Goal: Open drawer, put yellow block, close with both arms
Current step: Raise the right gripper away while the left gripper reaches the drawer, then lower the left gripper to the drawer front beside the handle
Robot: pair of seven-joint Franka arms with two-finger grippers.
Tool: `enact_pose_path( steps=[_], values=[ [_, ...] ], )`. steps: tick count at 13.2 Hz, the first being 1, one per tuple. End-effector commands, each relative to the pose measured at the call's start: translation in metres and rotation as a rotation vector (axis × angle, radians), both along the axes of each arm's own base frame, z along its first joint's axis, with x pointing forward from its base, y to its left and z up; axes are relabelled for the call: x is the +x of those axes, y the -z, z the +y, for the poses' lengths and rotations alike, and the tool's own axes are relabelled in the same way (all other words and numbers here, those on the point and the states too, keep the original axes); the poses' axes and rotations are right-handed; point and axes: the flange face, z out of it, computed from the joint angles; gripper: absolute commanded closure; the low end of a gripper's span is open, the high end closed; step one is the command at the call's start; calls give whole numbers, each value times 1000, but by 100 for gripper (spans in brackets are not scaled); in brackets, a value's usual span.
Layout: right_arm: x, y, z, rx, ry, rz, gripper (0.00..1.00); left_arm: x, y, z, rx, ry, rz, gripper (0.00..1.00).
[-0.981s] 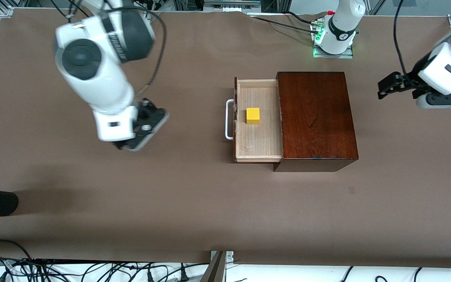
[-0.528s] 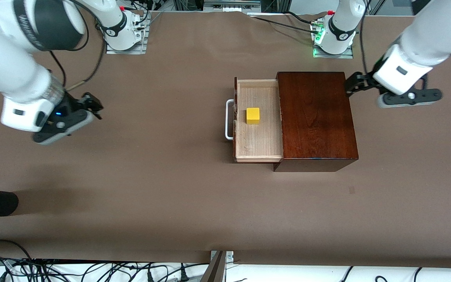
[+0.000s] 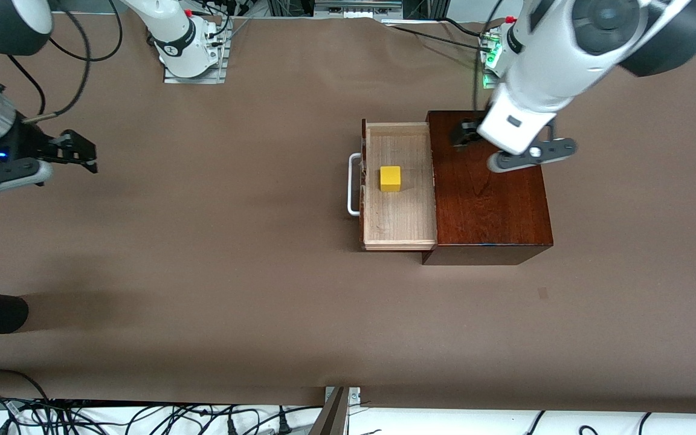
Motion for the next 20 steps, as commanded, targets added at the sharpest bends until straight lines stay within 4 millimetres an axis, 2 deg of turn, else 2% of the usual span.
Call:
enact_pose_path(
  steps=[1,4,7,9,12,15,18,19,20],
  values=[
    [-30,-5,-31,23,82,-13,0,3,2,-23,-13,-42,-7,0],
    [-45,-13,-33,22,123,-20,0,-17,14,-74,5,-164,-1,0],
    [-58,-25,-28,25,157,-26,0,-33,49,-140,-10,-274,-18,0],
    [-59,-25,-29,25,161,-14,0,-42,77,-176,-17,-341,-24,0],
    [-56,-20,-32,23,167,10,0,-40,97,-227,-31,-461,-13,0],
    [-56,-19,-32,22,168,14,0,-43,131,-260,-17,-543,-5,0],
    [-56,-19,-32,22,168,14,0,-57,162,-285,1,-619,3,0],
    [-56,-19,-32,22,171,14,0,-62,172,-293,2,-631,5,7],
    [-56,-19,-31,24,171,12,0,-64,181,-297,9,-654,10,32]
  ],
)
